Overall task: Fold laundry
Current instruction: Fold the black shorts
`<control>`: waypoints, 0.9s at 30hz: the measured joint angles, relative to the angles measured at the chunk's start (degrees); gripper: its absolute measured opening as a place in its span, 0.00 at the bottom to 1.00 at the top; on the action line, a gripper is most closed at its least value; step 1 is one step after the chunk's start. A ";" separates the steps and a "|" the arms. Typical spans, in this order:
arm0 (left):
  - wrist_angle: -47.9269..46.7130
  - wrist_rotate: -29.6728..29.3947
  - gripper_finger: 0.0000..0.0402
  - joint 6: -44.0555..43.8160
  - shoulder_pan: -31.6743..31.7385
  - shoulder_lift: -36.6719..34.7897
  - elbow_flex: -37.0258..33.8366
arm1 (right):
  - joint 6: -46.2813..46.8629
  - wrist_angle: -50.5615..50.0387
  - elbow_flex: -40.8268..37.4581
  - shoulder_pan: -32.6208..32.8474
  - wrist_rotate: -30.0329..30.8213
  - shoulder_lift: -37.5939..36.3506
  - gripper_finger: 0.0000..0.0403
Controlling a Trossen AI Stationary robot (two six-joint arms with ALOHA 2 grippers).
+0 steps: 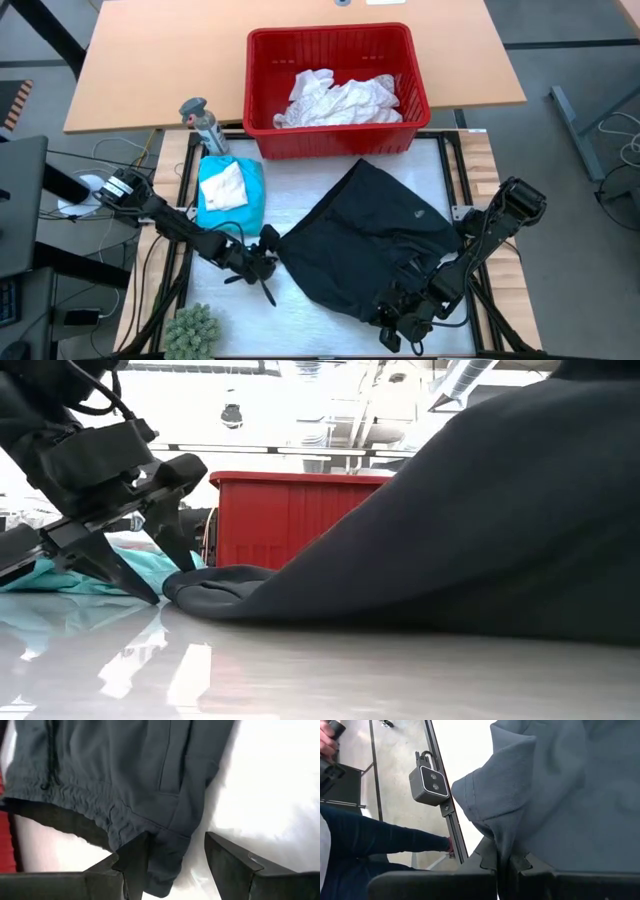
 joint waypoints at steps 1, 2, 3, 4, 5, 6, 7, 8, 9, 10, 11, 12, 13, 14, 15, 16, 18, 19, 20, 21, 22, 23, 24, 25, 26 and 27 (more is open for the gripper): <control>0.49 -0.07 0.46 0.24 0.08 0.00 -0.33 | 0.00 0.00 0.00 0.00 -0.01 0.00 0.06; 0.61 -0.04 0.46 0.24 0.22 0.00 -0.41 | 0.01 0.01 0.00 0.00 -0.02 0.00 0.06; 0.57 0.02 0.45 0.23 0.39 0.00 -0.41 | 0.07 0.04 0.01 0.00 -0.02 0.00 0.06; 0.52 -0.04 0.44 0.12 0.52 0.00 -0.41 | 0.11 0.19 0.01 0.00 -0.02 0.00 0.06; 0.46 -0.09 0.43 -0.03 0.68 0.00 -0.42 | 0.11 0.48 0.01 0.00 -0.02 0.00 0.06; 0.44 -0.08 0.40 -0.17 0.93 0.00 -0.45 | 0.11 0.80 0.01 0.00 -0.02 0.00 0.06; 0.41 -0.14 0.37 -0.18 1.26 0.00 -0.46 | 0.17 0.90 -0.01 0.00 -0.02 0.00 0.07; 0.40 -0.26 0.32 -0.13 1.60 0.00 -0.50 | 0.19 0.92 -0.01 0.00 -0.02 0.00 0.07; 0.38 -0.37 0.27 -0.11 1.94 0.00 -0.50 | 0.26 0.93 -0.01 0.00 -0.02 0.00 0.07; 0.41 -0.44 0.22 -0.11 2.37 0.00 -0.50 | 0.43 0.94 0.00 0.00 -0.02 0.00 0.07; 0.41 -0.32 0.16 -0.24 2.71 0.00 -0.50 | 0.46 1.01 -0.01 0.00 0.00 0.00 0.07; 0.41 -0.05 0.09 -0.87 3.04 0.00 -0.50 | 0.46 1.06 0.01 0.00 -0.02 0.00 0.06; 0.30 0.04 0.05 -2.03 3.26 0.00 -0.47 | 0.50 1.04 -0.01 0.00 -0.03 0.00 0.06; -0.73 0.13 0.03 -3.71 3.36 0.00 -0.03 | 0.61 1.06 0.01 0.00 -0.04 0.00 0.06; -2.13 0.14 0.03 -5.48 3.35 0.00 0.70 | 0.88 1.06 -0.01 0.00 -0.08 0.00 0.06; -3.93 0.04 0.02 -7.43 3.24 0.00 1.67 | 1.52 1.04 0.01 0.00 -0.15 0.00 0.06; -8.78 0.02 0.01 -11.72 2.50 0.00 4.37 | 2.47 1.05 0.00 0.00 -0.51 0.00 0.06; -11.19 0.41 0.01 -14.19 2.03 0.00 5.77 | 2.78 1.03 0.01 0.00 -0.55 0.00 0.06; -13.57 1.18 0.01 -16.95 1.55 0.00 7.14 | 3.02 1.04 0.01 -0.02 -0.55 0.00 0.06; -15.97 2.10 0.01 -20.19 1.04 0.00 8.28 | 3.04 1.07 0.00 -0.18 -0.57 0.00 0.06; -18.04 3.07 0.01 -23.73 0.45 0.00 9.23 | 3.10 1.10 0.01 -0.37 -0.64 0.00 0.06; -19.47 3.96 0.01 -27.32 -0.17 0.00 9.83 | 3.17 1.19 0.01 -0.50 -0.91 0.00 0.06; -20.25 4.96 0.01 -30.93 -0.90 0.00 10.13 | 3.17 1.33 -0.01 -0.78 -1.33 0.00 0.06; -20.66 6.14 0.01 -34.46 -1.68 0.00 10.26 | 3.17 1.40 0.00 -1.16 -2.19 0.00 0.06; -20.87 7.44 0.01 -37.85 -2.54 0.00 10.26 | 3.15 1.41 0.00 -1.52 -2.91 0.00 0.06; -21.05 8.70 0.01 -41.14 -3.46 0.00 10.26 | 3.07 1.39 0.01 -1.86 -3.45 0.00 0.06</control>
